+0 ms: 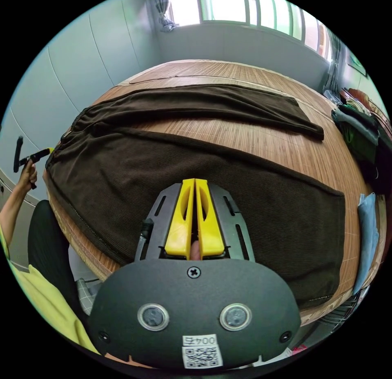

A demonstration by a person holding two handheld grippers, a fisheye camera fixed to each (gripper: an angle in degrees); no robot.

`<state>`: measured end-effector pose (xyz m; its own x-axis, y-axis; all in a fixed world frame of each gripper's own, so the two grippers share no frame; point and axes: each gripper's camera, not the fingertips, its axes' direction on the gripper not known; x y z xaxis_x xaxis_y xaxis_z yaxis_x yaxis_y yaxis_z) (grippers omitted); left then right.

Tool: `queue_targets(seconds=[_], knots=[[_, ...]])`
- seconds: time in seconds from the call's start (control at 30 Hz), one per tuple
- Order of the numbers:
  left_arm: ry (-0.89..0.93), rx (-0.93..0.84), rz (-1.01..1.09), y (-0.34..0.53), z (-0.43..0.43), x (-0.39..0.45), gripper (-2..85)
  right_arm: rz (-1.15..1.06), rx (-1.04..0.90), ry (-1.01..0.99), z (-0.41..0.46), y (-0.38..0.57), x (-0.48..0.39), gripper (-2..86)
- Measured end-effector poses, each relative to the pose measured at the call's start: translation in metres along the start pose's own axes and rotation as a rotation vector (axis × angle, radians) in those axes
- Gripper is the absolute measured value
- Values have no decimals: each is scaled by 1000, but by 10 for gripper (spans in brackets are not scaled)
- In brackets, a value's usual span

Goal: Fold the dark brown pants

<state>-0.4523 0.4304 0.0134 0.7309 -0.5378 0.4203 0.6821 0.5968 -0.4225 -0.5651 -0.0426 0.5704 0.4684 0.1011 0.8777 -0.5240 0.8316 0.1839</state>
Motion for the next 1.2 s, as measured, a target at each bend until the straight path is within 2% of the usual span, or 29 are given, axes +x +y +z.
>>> queue_targets(seconds=[0.13, 0.23, 0.27, 0.37, 0.47, 0.5, 0.53, 0.57, 1.2], knots=[[113, -65, 135, 17, 10, 51, 74, 11, 2, -25, -1, -1, 0, -4], [-63, -259, 285, 39, 51, 84, 69, 6, 1, -16, -2, -2, -5, -5], [-69, -172, 246, 47, 47, 83, 67, 6, 1, -17, -2, -3, -7, -5], [21, -225, 197, 50, 45, 78, 71, 9, 2, -26, -3, -4, -9, -5], [60, -130, 133, 57, 35, 68, 75, 9, 1, -27, -4, -5, -13, -5], [56, -154, 137, 59, 39, 68, 76, 9, 2, -26, -4, -5, -14, -5], [52, -264, 152, 63, 57, 68, 76, 9, 1, -25, -4, -6, -16, -5], [43, -223, 150, 69, 60, 68, 76, 9, 1, -24, -5, -6, -18, -5], [48, -183, 109, 106, 78, 68, 72, -17, 0, 64, -22, -14, -62, -6]])
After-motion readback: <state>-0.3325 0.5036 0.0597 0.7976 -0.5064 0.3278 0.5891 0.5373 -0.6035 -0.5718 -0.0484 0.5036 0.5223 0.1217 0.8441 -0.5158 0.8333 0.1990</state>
